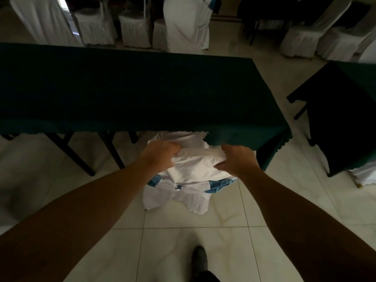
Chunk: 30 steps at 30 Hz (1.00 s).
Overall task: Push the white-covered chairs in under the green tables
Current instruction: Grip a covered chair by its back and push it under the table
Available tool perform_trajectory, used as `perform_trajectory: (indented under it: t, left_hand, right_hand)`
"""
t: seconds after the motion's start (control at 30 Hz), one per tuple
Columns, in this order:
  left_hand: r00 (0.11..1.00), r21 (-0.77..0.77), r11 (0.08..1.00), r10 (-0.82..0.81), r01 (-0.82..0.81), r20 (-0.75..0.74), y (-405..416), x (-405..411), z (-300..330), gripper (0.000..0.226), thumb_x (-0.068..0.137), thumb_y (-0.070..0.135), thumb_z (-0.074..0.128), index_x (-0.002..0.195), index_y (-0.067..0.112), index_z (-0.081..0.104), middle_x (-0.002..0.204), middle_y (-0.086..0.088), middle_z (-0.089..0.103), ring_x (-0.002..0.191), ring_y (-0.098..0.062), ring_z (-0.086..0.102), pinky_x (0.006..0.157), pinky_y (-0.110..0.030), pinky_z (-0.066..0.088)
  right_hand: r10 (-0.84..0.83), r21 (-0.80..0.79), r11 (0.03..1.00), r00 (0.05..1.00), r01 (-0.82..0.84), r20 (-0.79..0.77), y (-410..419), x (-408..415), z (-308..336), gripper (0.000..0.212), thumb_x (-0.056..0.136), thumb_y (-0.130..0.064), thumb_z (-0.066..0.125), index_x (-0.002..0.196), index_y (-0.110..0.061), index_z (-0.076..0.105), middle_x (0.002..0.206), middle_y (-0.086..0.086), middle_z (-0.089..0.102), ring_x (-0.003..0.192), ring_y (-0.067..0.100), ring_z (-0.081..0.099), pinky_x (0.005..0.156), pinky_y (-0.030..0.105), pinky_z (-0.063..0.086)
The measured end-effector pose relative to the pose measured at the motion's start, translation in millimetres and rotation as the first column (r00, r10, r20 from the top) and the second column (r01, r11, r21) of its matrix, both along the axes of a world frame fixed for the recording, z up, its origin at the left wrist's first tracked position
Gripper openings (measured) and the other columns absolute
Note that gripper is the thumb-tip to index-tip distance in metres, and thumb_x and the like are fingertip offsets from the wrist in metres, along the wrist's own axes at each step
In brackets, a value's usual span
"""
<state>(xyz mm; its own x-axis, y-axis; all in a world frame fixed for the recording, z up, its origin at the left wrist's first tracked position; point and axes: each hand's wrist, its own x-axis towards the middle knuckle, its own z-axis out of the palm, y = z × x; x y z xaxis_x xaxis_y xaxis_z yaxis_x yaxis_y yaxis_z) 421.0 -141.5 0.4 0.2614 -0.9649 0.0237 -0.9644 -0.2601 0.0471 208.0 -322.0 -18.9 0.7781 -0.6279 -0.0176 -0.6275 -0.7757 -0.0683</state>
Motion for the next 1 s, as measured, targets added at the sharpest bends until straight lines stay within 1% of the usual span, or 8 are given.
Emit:
perform_trajectory:
  t: [0.17, 0.3, 0.4, 0.47, 0.57, 0.67, 0.87, 1.0]
  left_hand:
    - [0.997, 0.017, 0.999, 0.044, -0.045, 0.057, -39.2, 39.4, -7.5, 0.038, 0.074, 0.041, 0.076, 0.104, 0.024, 0.061, 0.094, -0.004, 0.068, 0.084, -0.024, 0.064, 0.073, -0.034, 0.051]
    - [0.997, -0.003, 0.998, 0.057, -0.057, 0.046, -73.3, 70.6, -7.7, 0.047, 0.069, 0.047, 0.075, 0.109, 0.026, 0.059, 0.094, 0.0, 0.068, 0.081, -0.023, 0.064, 0.07, -0.035, 0.052]
    - [0.995, -0.025, 0.998, 0.056, -0.054, 0.087, -98.8, 93.9, -9.9, 0.05, 0.065, 0.051, 0.076, 0.106, 0.027, 0.06, 0.089, 0.001, 0.069, 0.076, -0.021, 0.063, 0.062, -0.03, 0.043]
    - [0.995, -0.014, 0.998, 0.059, -0.058, 0.083, -111.8, 108.8, -10.5, 0.053, 0.063, 0.053, 0.077, 0.107, 0.027, 0.061, 0.09, 0.0, 0.07, 0.076, -0.023, 0.064, 0.062, -0.031, 0.044]
    - [0.995, -0.013, 0.999, 0.053, -0.053, 0.079, -123.0, 122.8, -16.8, 0.055, 0.065, 0.052, 0.076, 0.111, 0.027, 0.06, 0.093, -0.001, 0.07, 0.079, -0.025, 0.065, 0.066, -0.034, 0.049]
    - [0.996, -0.024, 0.999, 0.046, -0.044, 0.08, -130.7, 134.0, -24.2, 0.051, 0.066, 0.053, 0.077, 0.108, 0.029, 0.061, 0.09, 0.0, 0.069, 0.078, -0.023, 0.065, 0.066, -0.033, 0.049]
    - [0.997, -0.005, 1.0, 0.012, -0.012, 0.076, -125.6, 156.9, -34.6, 0.047, 0.067, 0.053, 0.077, 0.104, 0.028, 0.06, 0.089, 0.0, 0.069, 0.076, -0.022, 0.064, 0.065, -0.031, 0.046]
    - [0.999, 0.0, 1.0, 0.015, -0.015, 0.029, -117.9, 154.6, -47.0, 0.043, 0.071, 0.045, 0.077, 0.105, 0.026, 0.061, 0.092, -0.001, 0.068, 0.079, -0.024, 0.065, 0.066, -0.033, 0.048]
  right_hand:
    - [0.038, 0.004, 0.999, 0.999, -0.038, -0.011, -41.6, 44.6, 7.4, 0.05, 0.064, -0.065, 0.074, 0.086, -0.037, 0.039, 0.061, -0.018, 0.037, 0.057, 0.011, 0.045, 0.058, 0.028, 0.034]
    - [0.082, -0.031, 0.996, 0.997, -0.081, 0.011, -82.2, 77.5, 12.5, 0.046, 0.06, -0.065, 0.072, 0.085, -0.034, 0.048, 0.061, -0.015, 0.045, 0.057, 0.013, 0.049, 0.055, 0.028, 0.035]
    - [0.086, -0.058, 0.995, 0.996, -0.085, 0.017, -109.6, 99.8, 12.5, 0.047, 0.06, -0.066, 0.07, 0.09, -0.033, 0.055, 0.065, -0.012, 0.053, 0.057, 0.013, 0.051, 0.056, 0.029, 0.044]
    - [0.08, -0.051, 0.996, 0.997, -0.079, 0.019, -122.7, 114.3, 12.2, 0.048, 0.061, -0.065, 0.07, 0.093, -0.032, 0.057, 0.069, -0.01, 0.058, 0.061, 0.015, 0.056, 0.061, 0.032, 0.05]
    - [0.094, -0.057, 0.994, 0.995, -0.093, 0.015, -132.3, 126.9, 6.1, 0.047, 0.063, -0.063, 0.07, 0.095, -0.031, 0.057, 0.068, -0.01, 0.055, 0.06, 0.016, 0.055, 0.059, 0.031, 0.049]
    - [0.088, -0.054, 0.995, 0.996, -0.088, 0.004, -138.2, 136.4, 1.9, 0.046, 0.065, -0.061, 0.07, 0.097, -0.031, 0.057, 0.067, -0.009, 0.056, 0.058, 0.015, 0.054, 0.06, 0.033, 0.051]
    - [0.095, -0.042, 0.995, 0.995, -0.095, 0.007, -128.2, 151.2, -4.9, 0.04, 0.071, -0.057, 0.071, 0.097, -0.031, 0.055, 0.06, -0.014, 0.043, 0.05, 0.005, 0.041, 0.051, 0.023, 0.033]
    - [0.116, -0.021, 0.993, 0.993, -0.116, -0.015, -118.1, 147.7, -20.1, 0.041, 0.077, -0.057, 0.07, 0.103, -0.029, 0.056, 0.068, -0.01, 0.05, 0.055, 0.009, 0.045, 0.056, 0.026, 0.036]
